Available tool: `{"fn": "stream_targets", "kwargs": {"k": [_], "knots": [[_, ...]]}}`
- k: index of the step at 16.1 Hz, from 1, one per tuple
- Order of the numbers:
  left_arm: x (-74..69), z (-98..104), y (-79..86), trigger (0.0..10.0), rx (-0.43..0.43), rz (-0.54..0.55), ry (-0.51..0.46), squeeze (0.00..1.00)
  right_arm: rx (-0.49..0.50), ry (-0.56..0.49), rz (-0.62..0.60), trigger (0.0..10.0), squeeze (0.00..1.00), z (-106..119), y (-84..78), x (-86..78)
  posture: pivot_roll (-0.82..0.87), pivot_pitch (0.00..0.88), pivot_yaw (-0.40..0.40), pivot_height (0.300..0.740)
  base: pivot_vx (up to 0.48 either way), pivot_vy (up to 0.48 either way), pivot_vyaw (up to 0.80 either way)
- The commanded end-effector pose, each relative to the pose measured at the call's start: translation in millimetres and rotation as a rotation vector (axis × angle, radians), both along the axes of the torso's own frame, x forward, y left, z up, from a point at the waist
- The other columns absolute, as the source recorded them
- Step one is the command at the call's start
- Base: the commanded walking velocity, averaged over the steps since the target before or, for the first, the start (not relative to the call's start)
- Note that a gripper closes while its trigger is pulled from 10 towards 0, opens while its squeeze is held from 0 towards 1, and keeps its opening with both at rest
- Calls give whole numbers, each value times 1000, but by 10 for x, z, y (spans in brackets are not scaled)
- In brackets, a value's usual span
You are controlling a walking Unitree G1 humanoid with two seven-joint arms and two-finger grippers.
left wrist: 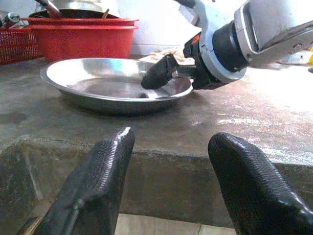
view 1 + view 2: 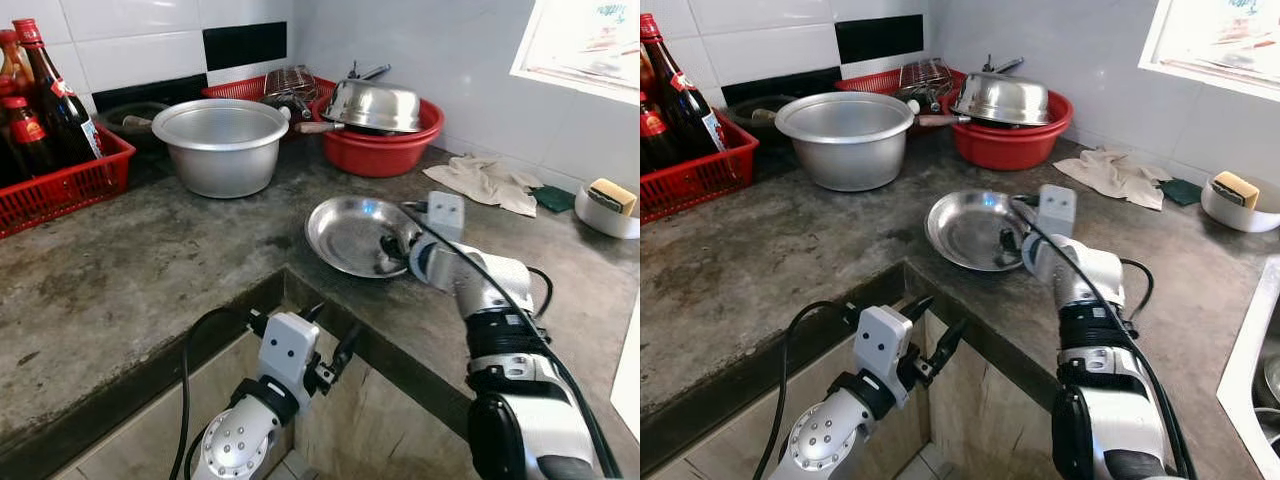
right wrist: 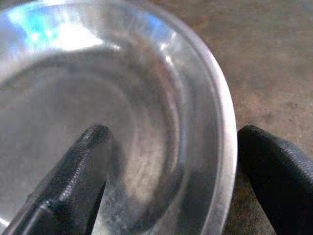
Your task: Kitchen organization
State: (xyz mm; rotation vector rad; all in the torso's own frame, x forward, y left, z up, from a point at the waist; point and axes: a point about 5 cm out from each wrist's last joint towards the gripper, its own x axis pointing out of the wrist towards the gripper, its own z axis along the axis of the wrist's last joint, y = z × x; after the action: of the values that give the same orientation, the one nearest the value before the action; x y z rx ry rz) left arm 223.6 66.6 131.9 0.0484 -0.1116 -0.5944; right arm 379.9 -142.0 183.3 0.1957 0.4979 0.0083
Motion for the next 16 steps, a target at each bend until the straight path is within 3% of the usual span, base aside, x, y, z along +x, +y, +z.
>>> {"fn": "stream_targets", "kwargs": {"k": [1, 9, 13, 16], "knots": [[8, 61, -17, 10000, -13, 2, -33, 0, -18, 57, 18, 0, 0, -77, 35, -10, 30, 0, -106, 740, 0, 0, 0], [36, 76, -7, 10000, -6, 26, -42, 0, 50, 54, -93, 0, 0, -41, -84, 39, 30, 0, -105, 740, 0, 0, 0], [65, 99, 2, 10000, -5, 37, -53, 0, 210, 50, -165, 0, 0, 4, -88, 50, 32, 0, -103, 740, 0, 0, 0], [78, 117, 12, 10000, -3, 45, -60, 0, 355, -44, -238, 0, 0, 122, -145, 42, 36, 0, -102, 740, 0, 0, 0]]}}
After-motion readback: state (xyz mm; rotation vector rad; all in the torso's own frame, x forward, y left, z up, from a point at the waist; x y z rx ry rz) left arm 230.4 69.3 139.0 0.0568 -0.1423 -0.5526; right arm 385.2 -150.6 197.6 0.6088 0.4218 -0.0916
